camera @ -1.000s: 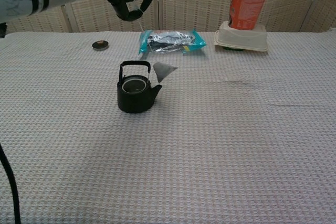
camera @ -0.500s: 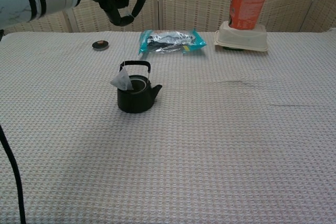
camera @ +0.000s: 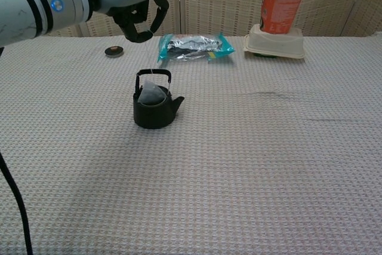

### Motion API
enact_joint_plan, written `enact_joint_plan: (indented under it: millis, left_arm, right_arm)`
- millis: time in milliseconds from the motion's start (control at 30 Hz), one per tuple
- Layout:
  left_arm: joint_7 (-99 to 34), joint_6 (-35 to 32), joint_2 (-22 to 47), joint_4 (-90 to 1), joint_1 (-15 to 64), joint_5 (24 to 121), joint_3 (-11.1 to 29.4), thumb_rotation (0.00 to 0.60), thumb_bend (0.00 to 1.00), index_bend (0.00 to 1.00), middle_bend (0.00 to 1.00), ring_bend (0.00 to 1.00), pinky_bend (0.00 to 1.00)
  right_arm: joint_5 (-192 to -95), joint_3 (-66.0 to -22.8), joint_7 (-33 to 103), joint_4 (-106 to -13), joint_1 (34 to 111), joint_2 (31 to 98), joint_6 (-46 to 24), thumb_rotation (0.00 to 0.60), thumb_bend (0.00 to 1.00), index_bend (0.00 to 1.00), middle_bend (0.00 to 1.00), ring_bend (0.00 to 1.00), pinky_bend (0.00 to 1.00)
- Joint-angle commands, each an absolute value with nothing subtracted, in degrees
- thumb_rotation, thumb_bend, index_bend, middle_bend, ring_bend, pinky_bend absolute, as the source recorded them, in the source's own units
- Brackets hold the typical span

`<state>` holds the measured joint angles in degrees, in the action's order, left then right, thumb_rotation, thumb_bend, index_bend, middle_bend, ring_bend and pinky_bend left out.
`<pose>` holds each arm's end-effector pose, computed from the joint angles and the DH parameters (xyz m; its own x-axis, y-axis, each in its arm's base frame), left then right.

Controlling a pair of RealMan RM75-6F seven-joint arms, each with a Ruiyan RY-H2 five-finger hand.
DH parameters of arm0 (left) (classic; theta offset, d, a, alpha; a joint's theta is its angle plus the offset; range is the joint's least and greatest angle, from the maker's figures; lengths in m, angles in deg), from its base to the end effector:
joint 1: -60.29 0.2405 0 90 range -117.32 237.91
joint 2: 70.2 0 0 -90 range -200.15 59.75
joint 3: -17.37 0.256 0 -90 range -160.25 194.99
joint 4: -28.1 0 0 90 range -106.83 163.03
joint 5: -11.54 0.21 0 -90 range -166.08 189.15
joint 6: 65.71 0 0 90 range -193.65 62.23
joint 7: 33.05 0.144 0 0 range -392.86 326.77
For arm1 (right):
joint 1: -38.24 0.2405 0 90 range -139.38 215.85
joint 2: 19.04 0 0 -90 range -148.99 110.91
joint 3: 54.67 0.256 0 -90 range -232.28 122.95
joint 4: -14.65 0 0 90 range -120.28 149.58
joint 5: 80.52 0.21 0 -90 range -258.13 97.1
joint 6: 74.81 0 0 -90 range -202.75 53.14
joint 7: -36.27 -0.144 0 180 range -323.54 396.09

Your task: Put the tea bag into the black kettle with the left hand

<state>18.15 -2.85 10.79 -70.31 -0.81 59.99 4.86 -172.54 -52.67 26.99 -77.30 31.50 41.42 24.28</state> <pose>-0.0265 0.3696 0.0330 0.7130 -0.0884 0.6955 0.5789 -0.4853 -0.6552 -0.3178 -0.1120 0.2029 0.3203 0.1473 0.9358 -0.9473 0.0446 0.3172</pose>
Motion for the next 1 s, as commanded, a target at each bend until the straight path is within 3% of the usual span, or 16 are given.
enact_joint_plan:
  millis: [33, 600, 800, 900, 1000]
  left_arm:
    - [15.6, -3.0, 12.3, -69.6, 0.4, 60.8, 6.3, 0.6, 0.44, 0.6, 1.0, 1.0, 1.0]
    - [11.7, 2.7, 15.7, -73.5, 7.6, 66.6, 12.9, 0.6, 0.44, 0.6, 1.0, 1.0, 1.0]
    - [8.7, 1.9, 15.1, -72.4, 9.3, 67.8, 13.2, 0.6, 0.44, 0.6, 1.0, 1.0, 1.0]
    - [5.0, -0.9, 13.7, -71.6, 10.1, 68.7, 13.9, 0.6, 0.44, 0.52, 1.0, 1.0, 1.0]
    - [3.0, -2.5, 12.7, -71.0, 10.9, 68.9, 14.5, 0.6, 0.43, 0.29, 1.0, 1.0, 1.0]
  right_arm:
    - [-172.9, -52.8, 27.3, -77.3, 31.6, 41.5, 24.2, 0.6, 0.27, 0.0, 0.0, 0.0, 0.0]
    - [-176.8, -54.5, 28.0, -76.5, 31.4, 41.8, 25.0, 0.6, 0.27, 0.0, 0.0, 0.0, 0.0]
    - [-176.8, -54.5, 29.1, -76.5, 31.1, 42.4, 25.5, 0.6, 0.27, 0.0, 0.0, 0.0, 0.0]
    - [-176.4, -54.3, 29.6, -76.7, 31.2, 42.5, 25.2, 0.6, 0.27, 0.0, 0.0, 0.0, 0.0]
    - [-176.6, -54.4, 30.1, -76.9, 31.2, 42.6, 25.2, 0.6, 0.27, 0.0, 0.0, 0.0, 0.0]
